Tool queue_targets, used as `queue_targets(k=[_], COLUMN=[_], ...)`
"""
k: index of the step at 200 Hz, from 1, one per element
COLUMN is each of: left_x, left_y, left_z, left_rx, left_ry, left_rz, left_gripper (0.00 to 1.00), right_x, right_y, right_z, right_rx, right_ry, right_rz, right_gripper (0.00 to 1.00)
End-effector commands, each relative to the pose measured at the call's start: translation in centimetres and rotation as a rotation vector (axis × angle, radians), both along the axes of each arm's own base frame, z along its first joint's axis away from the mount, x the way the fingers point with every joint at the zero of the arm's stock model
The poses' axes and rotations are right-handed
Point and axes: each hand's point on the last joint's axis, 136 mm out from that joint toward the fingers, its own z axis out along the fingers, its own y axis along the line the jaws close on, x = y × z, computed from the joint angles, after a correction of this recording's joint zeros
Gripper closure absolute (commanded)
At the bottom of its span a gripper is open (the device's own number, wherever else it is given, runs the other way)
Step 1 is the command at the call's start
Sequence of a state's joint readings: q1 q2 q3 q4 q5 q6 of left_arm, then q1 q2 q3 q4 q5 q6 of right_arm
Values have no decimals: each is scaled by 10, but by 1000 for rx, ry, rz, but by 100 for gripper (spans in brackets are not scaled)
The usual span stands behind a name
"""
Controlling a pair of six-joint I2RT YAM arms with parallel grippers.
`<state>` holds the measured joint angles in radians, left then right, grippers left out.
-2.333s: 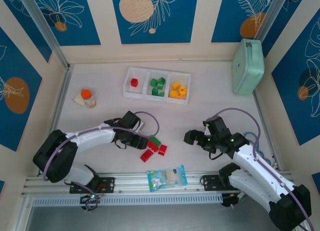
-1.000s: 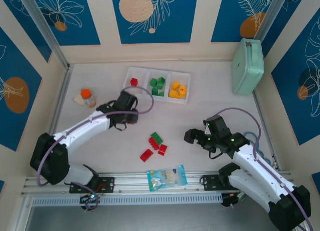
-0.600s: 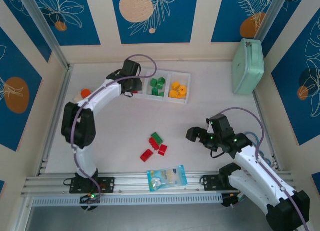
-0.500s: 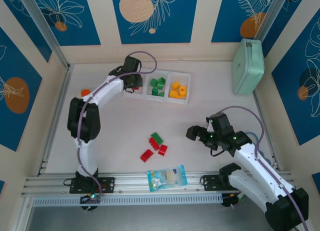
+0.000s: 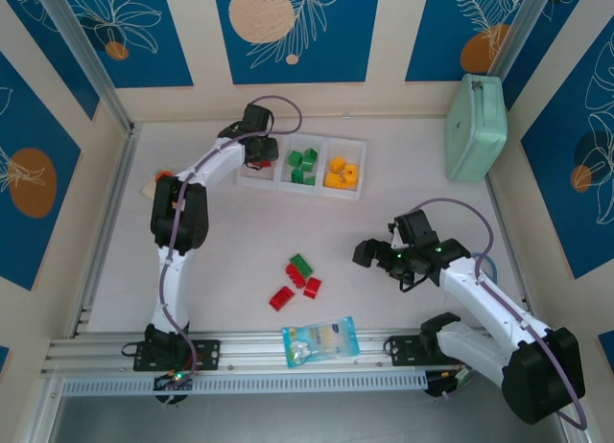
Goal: Sort the legos into containers by color
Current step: Place the lego in the container, then pick up the lego from the middle-left of the table.
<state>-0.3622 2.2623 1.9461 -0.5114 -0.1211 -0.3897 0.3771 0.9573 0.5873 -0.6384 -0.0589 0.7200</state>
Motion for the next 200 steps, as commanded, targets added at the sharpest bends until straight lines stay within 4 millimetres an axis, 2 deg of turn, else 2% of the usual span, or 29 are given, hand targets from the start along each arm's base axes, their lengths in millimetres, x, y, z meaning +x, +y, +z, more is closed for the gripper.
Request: queue_targets(k=[1,17,55,68,93,98,121,137,152,172,185,200], left_x=[6,1,-21,-33,-67,-76,-124,-167,-211,-268,-296,-320], left_y=[1,-3,-5,-5,-9,-8,-8,-13,-27,-34,-34,-31], left_z=[16,24,49,57,58,55,44,33,22,-2,-13,-17], left_rx=[-12,-38,-85,-93,-132,-133,-131,-99,-65,-36,-39,-28], left_ry=[-32,-29,-58,-58,-23,-14,48,97,121,205,250,284], left_rz=[3,-18,-55,-75,-111,-115,-123,-148,-204,-202,-190,-187], left_gripper=[41,34,27,17,3,0,0,0,0,0,0,4], right_x=[2,0,-3,-4,-4,-4,-8,-11,-12,-11,-11,-10], right_y=[7,7,8,8,11,12,13,13,13,13,14,16], right_z=[9,10,13,13,12,12,9,6,3,2,3,5], right_rx=[34,37,48,48,55,58,50,44,44,46,49,54], right_ry=[-25,-27,-38,-38,-30,-25,-4,4,3,-3,-4,-13], right_rz=[34,32,28,26,36,40,51,50,44,39,39,49], right_gripper=[0,0,0,0,0,0,0,0,0,0,0,0])
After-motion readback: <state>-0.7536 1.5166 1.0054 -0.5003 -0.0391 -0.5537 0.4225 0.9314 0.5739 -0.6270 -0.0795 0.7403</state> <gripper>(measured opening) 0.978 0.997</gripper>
